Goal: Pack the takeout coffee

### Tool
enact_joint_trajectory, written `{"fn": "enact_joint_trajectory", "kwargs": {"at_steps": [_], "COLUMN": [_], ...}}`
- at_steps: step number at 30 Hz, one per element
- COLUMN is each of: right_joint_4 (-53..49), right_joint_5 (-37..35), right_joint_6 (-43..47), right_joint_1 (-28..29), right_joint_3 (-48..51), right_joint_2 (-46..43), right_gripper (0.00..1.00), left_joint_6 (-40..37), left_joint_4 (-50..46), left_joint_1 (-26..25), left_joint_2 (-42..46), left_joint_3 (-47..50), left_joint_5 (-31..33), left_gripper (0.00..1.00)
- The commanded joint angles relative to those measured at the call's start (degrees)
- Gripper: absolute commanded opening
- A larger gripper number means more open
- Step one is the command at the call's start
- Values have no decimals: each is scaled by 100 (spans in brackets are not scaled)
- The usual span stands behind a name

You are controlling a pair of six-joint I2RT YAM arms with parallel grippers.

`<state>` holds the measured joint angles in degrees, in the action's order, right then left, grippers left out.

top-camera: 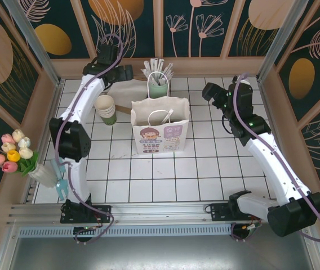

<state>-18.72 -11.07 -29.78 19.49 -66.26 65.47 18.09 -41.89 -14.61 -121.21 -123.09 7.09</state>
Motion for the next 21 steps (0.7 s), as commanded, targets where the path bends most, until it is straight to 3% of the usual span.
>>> {"fn": "enact_joint_trajectory", "kwargs": {"at_steps": [1, 3, 7, 10, 16, 21], "right_joint_4": [-177, -193, -137, -92, -133, -97], "right_joint_5": [-176, -213, -211, -135, -67, -38], "right_joint_6": [-98, -106, -181, -214, -204, -221], "right_joint_1": [-15, -20, -23, -20, -19, -19], "right_joint_3": [-193, -181, -160, -168, -280, -256], "right_joint_2": [-42, -40, 6, 58, 177, 213], "right_gripper": [99, 99, 99, 99, 99, 99], "left_joint_6": [-314, -259, -39, 216, 510, 485], "left_joint_4": [-723, -751, -366, 319, 843, 1272], "left_joint_1": [1, -1, -19, -16, -15, -17], "left_joint_2": [-413, -549, -458, -96, 251, 1016], "left_joint_3": [-715, -872, -340, 555, 1281, 1926], "left_joint_5": [237, -73, -1620, -1559, -1904, -1786], "left_gripper": [96, 94, 89, 92, 91, 94]}}
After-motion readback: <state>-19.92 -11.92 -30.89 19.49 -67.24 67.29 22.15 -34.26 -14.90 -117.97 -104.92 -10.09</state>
